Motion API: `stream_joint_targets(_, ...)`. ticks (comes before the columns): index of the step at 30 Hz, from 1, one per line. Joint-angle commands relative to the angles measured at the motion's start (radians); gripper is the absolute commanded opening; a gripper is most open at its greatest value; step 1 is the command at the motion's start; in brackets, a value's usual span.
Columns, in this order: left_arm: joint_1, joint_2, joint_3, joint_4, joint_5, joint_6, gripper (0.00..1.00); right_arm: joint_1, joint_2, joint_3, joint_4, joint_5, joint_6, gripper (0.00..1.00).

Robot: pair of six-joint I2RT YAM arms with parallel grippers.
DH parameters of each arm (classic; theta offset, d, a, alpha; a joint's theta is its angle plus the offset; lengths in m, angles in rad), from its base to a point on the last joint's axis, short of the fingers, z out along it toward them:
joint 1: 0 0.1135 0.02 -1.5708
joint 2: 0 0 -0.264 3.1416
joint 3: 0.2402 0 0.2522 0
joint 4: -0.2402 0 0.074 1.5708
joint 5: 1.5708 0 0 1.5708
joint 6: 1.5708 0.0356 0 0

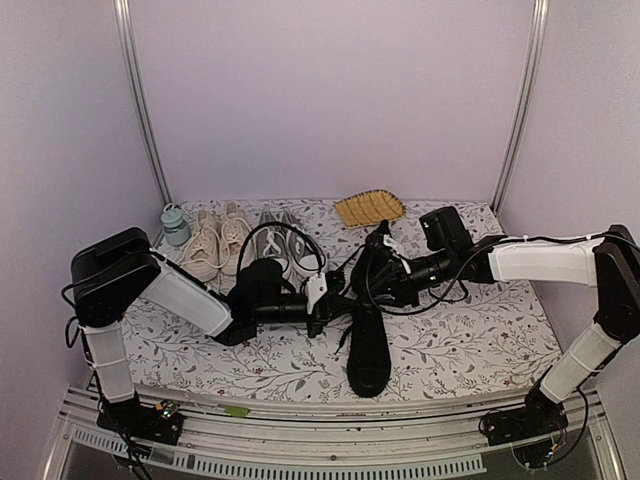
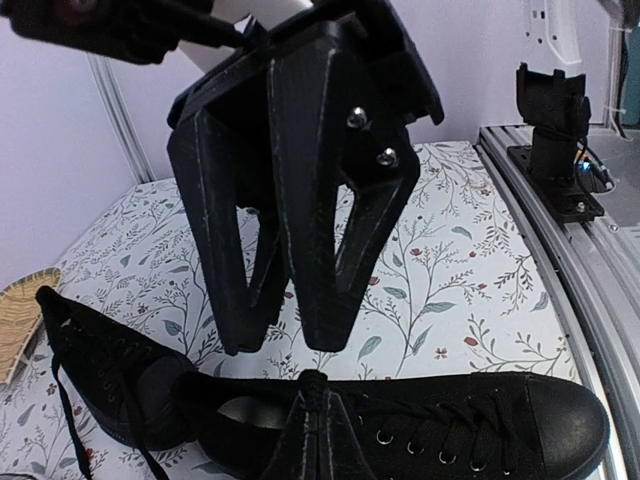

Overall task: Tie the shoes
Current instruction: Place the half-tied shoelace at the center of the board, then pass from the left arm to the right

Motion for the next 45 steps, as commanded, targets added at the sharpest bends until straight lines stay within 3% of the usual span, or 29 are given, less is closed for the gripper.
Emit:
stream_joint_targets(1, 0.006, -0.012, 0.001, 0.020, 0.005, -0.004, 0.00, 0.003, -0.008, 0.000, 0.070, -0.026, -0.050, 0.28)
stream_joint_targets(8, 0.006, -0.016, 0.004, 0.012, 0.005, 0.000, 0.00, 0.009, 0.008, 0.003, 0.085, -0.086, -0.054, 0.31)
stream_joint_targets(16, 0.006, -0.018, 0.001, 0.008, 0.007, 0.003, 0.00, 0.027, 0.054, 0.023, 0.048, -0.050, -0.077, 0.31)
stream_joint_targets(18, 0.006, -0.018, 0.002, 0.008, 0.007, 0.002, 0.00, 0.028, 0.059, 0.026, 0.050, -0.044, -0.074, 0.29)
stream_joint_targets(22, 0.006, -0.017, 0.003, 0.006, 0.008, 0.004, 0.00, 0.027, 0.057, 0.028, 0.051, -0.031, -0.068, 0.09)
stream_joint_targets(25, 0.005, -0.016, 0.003, 0.006, 0.008, 0.006, 0.00, 0.028, 0.055, 0.026, 0.050, -0.032, -0.069, 0.01)
stream_joint_targets(34, 0.007, -0.016, 0.014, -0.019, 0.008, 0.003, 0.00, 0.028, 0.046, 0.034, 0.031, -0.024, -0.060, 0.00)
stream_joint_targets(35, 0.009, -0.021, 0.017, -0.039, 0.005, 0.006, 0.18, 0.028, 0.041, 0.031, 0.031, -0.021, -0.060, 0.00)
stream_joint_targets(36, 0.013, -0.029, 0.019, -0.067, 0.010, 0.014, 0.42, 0.027, 0.038, 0.027, 0.033, -0.015, -0.060, 0.00)
stream_joint_targets(38, 0.029, -0.061, 0.023, -0.142, 0.032, 0.050, 0.65, 0.026, 0.038, 0.024, 0.028, -0.005, -0.058, 0.00)
stream_joint_targets(41, 0.065, -0.133, 0.046, -0.333, 0.078, 0.139, 0.74, 0.022, 0.040, 0.024, 0.017, 0.011, -0.049, 0.00)
stream_joint_targets(45, 0.157, -0.212, 0.105, -0.720, 0.171, 0.315, 0.75, 0.020, 0.032, 0.020, 0.012, 0.012, -0.050, 0.00)
